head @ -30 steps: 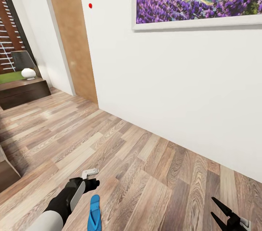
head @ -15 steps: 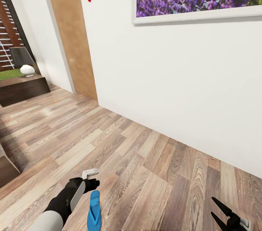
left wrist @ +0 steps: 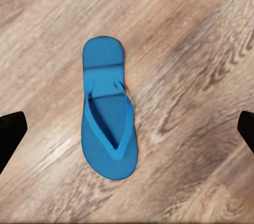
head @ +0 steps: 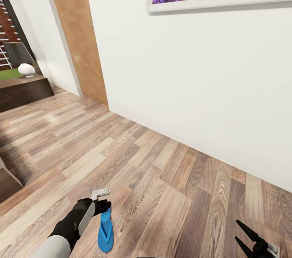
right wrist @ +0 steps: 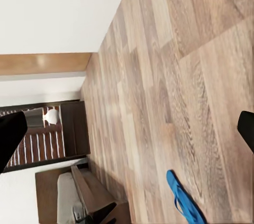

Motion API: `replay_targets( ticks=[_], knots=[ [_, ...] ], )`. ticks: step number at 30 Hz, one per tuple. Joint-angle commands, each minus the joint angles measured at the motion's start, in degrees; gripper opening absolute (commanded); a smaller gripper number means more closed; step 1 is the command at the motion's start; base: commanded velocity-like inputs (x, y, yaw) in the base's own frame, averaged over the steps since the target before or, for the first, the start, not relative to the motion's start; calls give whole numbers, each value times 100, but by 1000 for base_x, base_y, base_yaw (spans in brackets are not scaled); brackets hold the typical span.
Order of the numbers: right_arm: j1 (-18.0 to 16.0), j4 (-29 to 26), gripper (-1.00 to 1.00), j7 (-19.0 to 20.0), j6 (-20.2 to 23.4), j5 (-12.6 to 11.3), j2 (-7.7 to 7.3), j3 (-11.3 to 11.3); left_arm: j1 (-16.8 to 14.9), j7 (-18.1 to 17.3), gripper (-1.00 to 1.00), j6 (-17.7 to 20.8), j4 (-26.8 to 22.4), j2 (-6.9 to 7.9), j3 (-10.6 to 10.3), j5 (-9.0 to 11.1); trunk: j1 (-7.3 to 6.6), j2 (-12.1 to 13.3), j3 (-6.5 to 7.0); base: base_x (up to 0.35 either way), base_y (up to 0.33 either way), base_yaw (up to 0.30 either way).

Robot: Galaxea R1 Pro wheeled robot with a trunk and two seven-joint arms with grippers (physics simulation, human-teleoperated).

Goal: In the bedroom, move the book from the bed onto either nightstand, and place the two sandals side by side next to the bed.

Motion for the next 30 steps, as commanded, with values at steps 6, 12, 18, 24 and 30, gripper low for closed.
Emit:
replay_targets(
  ticks=[6, 12, 18, 24, 30],
  knots=[
    [-3, 2, 100, 1, 45, -32, 0, -4, -1, 44, 100, 22, -7, -2, -4, 61, 14, -10, -139, 0, 0, 0],
    [-3, 2, 100, 1, 46, -32, 0, -4, -1, 44, 100, 21, -7, -2, -4, 61, 29, -18, -271, 0, 0, 0],
    [-3, 2, 100, 1, 46, -32, 0, -4, -1, 44, 100, 21, -7, -2, -7, 61, 45, -26, -404, 0, 0, 0],
    [-3, 2, 100, 1, 46, -32, 0, -4, -1, 44, 100, 21, -7, -8, -11, 61, 60, -34, -537, 0, 0, 0],
    [-3, 2, 100, 1, 46, -32, 0, -4, -1, 44, 100, 21, -7, -28, -7, 58, 76, -42, -670, 0, 0, 0]
  ],
)
